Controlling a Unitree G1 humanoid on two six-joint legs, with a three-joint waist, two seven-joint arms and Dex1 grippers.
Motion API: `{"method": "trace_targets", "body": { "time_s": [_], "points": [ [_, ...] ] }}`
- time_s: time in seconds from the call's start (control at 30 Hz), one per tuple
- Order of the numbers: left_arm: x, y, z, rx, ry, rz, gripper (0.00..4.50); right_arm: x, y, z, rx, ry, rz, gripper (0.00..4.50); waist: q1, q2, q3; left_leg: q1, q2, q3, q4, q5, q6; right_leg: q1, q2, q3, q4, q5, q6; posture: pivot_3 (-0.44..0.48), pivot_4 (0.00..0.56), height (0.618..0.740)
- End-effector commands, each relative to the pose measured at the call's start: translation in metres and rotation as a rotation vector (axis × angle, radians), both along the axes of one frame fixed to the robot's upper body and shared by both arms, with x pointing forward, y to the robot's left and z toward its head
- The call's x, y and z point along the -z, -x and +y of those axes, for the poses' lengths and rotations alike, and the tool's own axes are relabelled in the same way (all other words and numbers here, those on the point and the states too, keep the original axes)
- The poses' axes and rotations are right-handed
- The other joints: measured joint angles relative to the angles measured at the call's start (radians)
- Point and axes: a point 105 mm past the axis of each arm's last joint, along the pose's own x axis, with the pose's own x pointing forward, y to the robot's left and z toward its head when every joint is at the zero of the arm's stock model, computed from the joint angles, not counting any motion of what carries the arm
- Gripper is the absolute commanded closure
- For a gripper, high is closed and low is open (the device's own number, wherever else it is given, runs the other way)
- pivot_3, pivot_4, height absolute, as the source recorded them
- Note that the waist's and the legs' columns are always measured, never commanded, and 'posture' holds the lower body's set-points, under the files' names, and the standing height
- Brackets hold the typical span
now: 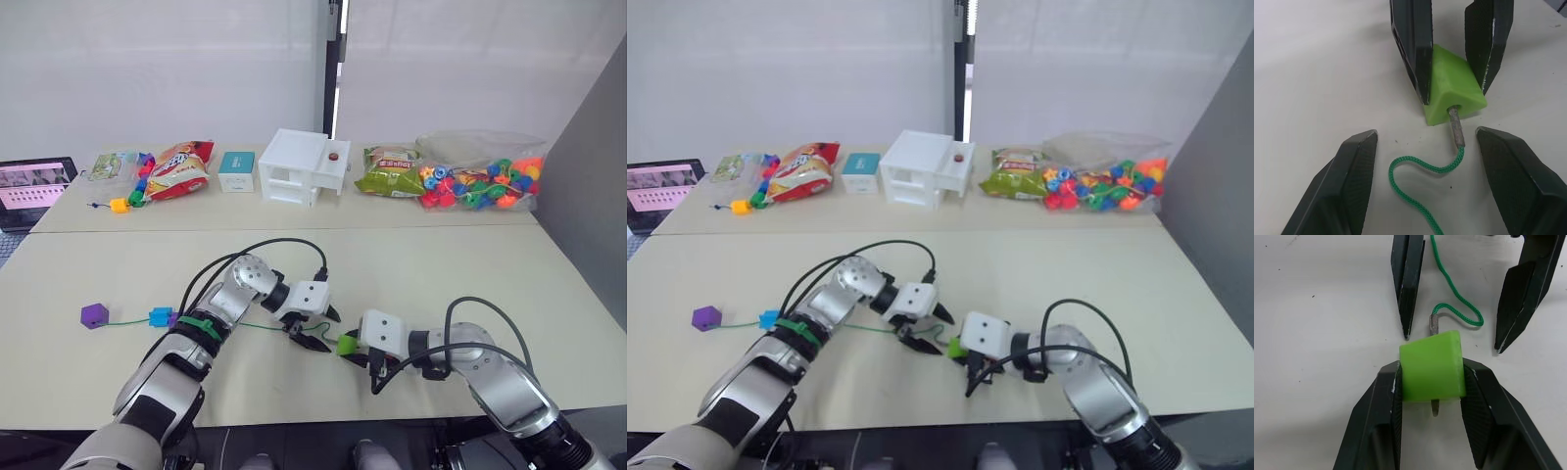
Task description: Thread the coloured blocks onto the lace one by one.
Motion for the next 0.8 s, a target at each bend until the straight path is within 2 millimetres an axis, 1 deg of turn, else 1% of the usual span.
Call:
{"method": "trace_targets", "body": {
  "time_s": [0.03, 0.23, 0.37, 0.5, 0.63, 0.77, 0.8],
  "points": [
    [0.009, 0.005, 0.012, 0.041, -0.085, 0.004, 1.09, 0.014, 0.014, 0.005, -0.036, 0.010, 0.077, 3.36, 0.000, 0.000, 0.000, 0.000, 0.000, 0.000, 0.000, 0.000, 0.000, 0.000, 0.000, 0.000, 0.000, 0.000, 0.000, 0.000, 0.150, 0.740],
    [0.007, 0.003, 0.023, 0.028, -0.104, -0.037, 1.09, 0.013, 0.013, 0.005, -0.031, 0.008, 0.073, 3.36, 0.001, 0.000, 0.000, 0.000, 0.000, 0.000, 0.000, 0.000, 0.000, 0.000, 0.000, 0.000, 0.000, 0.000, 0.000, 0.000, 0.150, 0.740],
    [0.003, 0.003, 0.024, 0.019, -0.089, -0.050, 1.09, 0.013, 0.011, 0.006, -0.028, 0.007, 0.067, 3.36, 0.000, 0.000, 0.000, 0.000, 0.000, 0.000, 0.000, 0.000, 0.000, 0.000, 0.000, 0.000, 0.000, 0.000, 0.000, 0.000, 0.150, 0.740],
    [0.003, 0.007, 0.024, 0.022, -0.084, -0.039, 1.09, 0.014, 0.011, 0.006, -0.029, 0.009, 0.066, 3.36, 0.000, 0.000, 0.000, 0.000, 0.000, 0.000, 0.000, 0.000, 0.000, 0.000, 0.000, 0.000, 0.000, 0.000, 0.000, 0.000, 0.150, 0.740],
    [0.003, 0.007, 0.025, 0.004, -0.076, -0.035, 1.09, 0.013, 0.010, 0.006, -0.028, 0.010, 0.062, 3.36, 0.000, 0.000, 0.000, 0.000, 0.000, 0.000, 0.000, 0.000, 0.000, 0.000, 0.000, 0.000, 0.000, 0.000, 0.000, 0.000, 0.150, 0.740],
    [0.002, 0.008, 0.025, -0.002, -0.067, -0.031, 2.25, 0.013, 0.009, 0.005, -0.026, 0.012, 0.060, 3.36, 0.001, 0.000, 0.000, 0.000, 0.000, 0.000, 0.000, 0.000, 0.000, 0.000, 0.000, 0.000, 0.000, 0.000, 0.000, 0.000, 0.150, 0.740],
    [0.002, 0.008, 0.026, -0.003, -0.068, -0.031, 2.60, 0.013, 0.009, 0.005, -0.026, 0.013, 0.060, 3.36, 0.002, 0.000, 0.000, 0.000, 0.000, 0.000, 0.000, 0.000, 0.000, 0.000, 0.000, 0.000, 0.000, 0.000, 0.000, 0.000, 0.150, 0.740]
  ]
}}
